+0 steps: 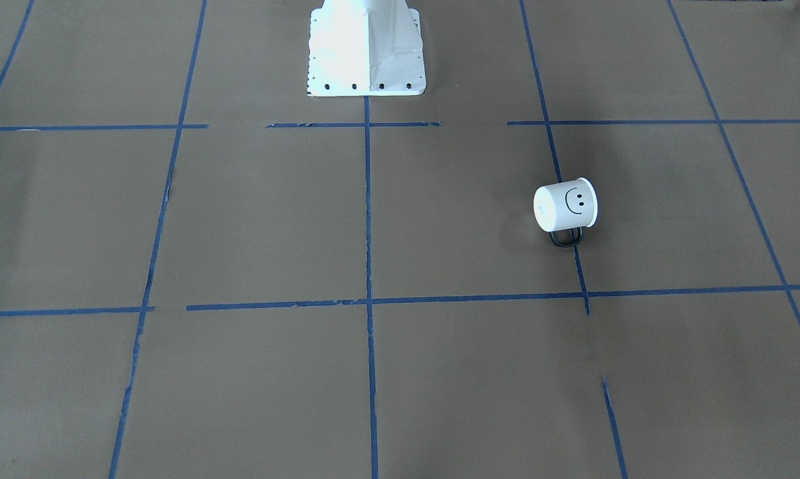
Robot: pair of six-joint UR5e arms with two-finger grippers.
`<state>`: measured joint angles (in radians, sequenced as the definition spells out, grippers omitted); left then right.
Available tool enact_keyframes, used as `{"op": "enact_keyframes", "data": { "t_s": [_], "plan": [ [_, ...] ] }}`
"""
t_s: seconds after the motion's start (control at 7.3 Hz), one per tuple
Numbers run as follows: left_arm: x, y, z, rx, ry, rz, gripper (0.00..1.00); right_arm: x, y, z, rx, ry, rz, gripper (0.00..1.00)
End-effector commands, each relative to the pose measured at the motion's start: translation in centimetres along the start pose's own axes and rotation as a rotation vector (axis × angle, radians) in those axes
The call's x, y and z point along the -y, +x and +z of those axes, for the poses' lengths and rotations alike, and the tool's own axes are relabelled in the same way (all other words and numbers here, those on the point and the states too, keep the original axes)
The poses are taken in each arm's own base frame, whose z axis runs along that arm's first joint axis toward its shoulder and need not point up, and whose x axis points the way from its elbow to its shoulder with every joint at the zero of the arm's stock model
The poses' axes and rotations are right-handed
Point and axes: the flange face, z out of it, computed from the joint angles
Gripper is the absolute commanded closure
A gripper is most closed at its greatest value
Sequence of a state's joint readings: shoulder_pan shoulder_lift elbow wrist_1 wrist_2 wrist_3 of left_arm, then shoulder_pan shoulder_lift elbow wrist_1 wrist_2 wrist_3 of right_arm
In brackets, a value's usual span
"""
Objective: Flip mug
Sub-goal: 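Move the left gripper toward the white mug lying on its side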
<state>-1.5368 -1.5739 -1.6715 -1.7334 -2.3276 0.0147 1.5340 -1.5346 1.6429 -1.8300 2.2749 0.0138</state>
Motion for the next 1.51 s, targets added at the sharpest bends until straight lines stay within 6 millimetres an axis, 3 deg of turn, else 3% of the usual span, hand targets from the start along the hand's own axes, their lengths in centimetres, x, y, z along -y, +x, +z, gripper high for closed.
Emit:
{"op": "enact_keyframes", "data": {
  "t_s": [0.0, 0.14, 0.27, 0.68, 0.96, 1.1, 1.37],
  "plan": [
    [1.7, 4.2, 1.6, -0.031, 0.026, 0.090, 0.00, 0.0, 0.0, 0.0, 0.000, 0.000, 0.000, 0.00],
    [2.3, 6.9, 2.7, -0.059, 0.075, -0.017, 0.00, 0.0, 0.0, 0.0, 0.000, 0.000, 0.000, 0.00],
    [1.7, 10.9, 5.1, -0.125, 0.116, -0.082, 0.00, 0.0, 0.0, 0.0, 0.000, 0.000, 0.000, 0.00],
    [-2.7, 23.3, 10.5, -0.368, 0.236, -0.260, 0.00, 0.0, 0.0, 0.0, 0.000, 0.000, 0.000, 0.00],
    [-5.4, 29.1, 11.9, -0.540, 0.260, -0.357, 0.00, 0.0, 0.0, 0.0, 0.000, 0.000, 0.000, 0.00],
    [-7.3, 30.5, 12.6, -0.647, 0.258, -0.399, 0.00, 0.0, 0.0, 0.0, 0.000, 0.000, 0.000, 0.00],
    [-10.1, 28.8, 16.8, -0.745, 0.398, -0.429, 0.00, 0.0, 0.0, 0.0, 0.000, 0.000, 0.000, 0.00]
  ]
}}
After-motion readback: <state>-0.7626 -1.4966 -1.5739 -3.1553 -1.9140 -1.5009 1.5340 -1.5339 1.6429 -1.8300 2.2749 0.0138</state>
